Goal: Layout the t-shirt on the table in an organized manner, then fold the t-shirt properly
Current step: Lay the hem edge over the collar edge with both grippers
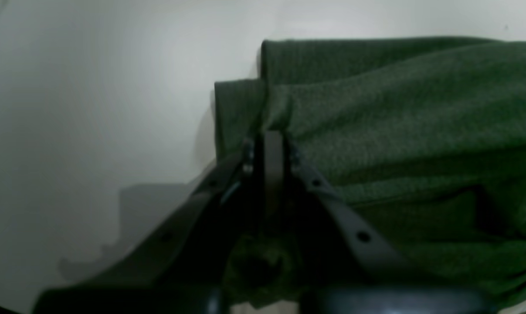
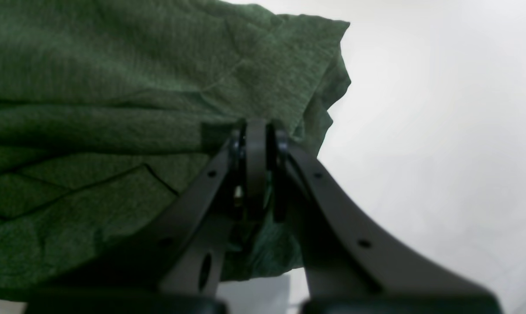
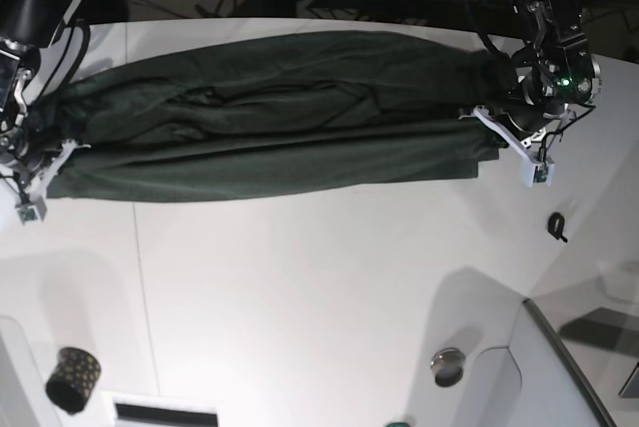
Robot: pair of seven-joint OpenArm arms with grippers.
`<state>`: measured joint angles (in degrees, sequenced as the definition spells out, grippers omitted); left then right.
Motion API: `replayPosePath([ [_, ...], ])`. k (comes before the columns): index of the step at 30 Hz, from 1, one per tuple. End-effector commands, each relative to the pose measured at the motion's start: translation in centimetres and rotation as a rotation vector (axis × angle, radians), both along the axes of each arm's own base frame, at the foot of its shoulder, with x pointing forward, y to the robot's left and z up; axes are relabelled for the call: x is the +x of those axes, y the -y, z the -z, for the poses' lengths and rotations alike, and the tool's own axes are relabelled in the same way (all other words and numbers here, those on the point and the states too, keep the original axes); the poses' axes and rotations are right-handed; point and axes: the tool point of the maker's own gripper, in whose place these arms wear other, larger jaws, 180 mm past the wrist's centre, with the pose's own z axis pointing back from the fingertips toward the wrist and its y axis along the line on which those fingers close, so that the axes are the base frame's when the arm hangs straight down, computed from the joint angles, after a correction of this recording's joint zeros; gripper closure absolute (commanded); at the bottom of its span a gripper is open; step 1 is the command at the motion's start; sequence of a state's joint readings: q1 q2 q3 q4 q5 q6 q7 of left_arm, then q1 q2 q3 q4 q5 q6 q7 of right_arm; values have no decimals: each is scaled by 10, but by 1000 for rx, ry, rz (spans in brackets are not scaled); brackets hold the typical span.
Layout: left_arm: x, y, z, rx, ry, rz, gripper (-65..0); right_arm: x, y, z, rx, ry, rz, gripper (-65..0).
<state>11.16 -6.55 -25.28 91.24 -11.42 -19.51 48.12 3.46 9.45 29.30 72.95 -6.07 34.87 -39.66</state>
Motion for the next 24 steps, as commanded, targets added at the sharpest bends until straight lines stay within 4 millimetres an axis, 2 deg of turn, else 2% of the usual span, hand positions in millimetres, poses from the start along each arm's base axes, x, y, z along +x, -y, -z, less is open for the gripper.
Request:
replayPosePath([
  [1, 9, -4, -11, 14, 40, 5, 0, 9, 11, -12, -27, 42, 15, -15],
  [7, -4, -5, -3, 15, 9, 5, 0, 7, 10, -10, -24, 36, 16, -15],
  [12, -7, -8, -2, 25, 2, 7, 0, 6, 10, -10, -24, 34, 15, -36],
  [14, -8, -8, -3, 27, 1, 9, 0, 5, 10, -10, -26, 26, 17, -96],
  [17, -9, -10, -2, 30, -2, 5, 0, 2, 12, -9, -32, 0, 22, -225],
  [19, -10, -12, -3, 32, -3, -1, 0, 6, 13, -16, -44, 19, 20, -270],
  [20, -12, -13, -2, 33, -7, -4, -28, 7, 14, -21, -53, 30, 18, -272],
  [23, -6, -12, -15, 50, 30, 6, -212, 15, 16, -36, -78, 73, 12, -272],
  [24, -3, -12, -20, 57, 46, 10, -253, 17, 17, -41, -85, 85, 11, -272],
])
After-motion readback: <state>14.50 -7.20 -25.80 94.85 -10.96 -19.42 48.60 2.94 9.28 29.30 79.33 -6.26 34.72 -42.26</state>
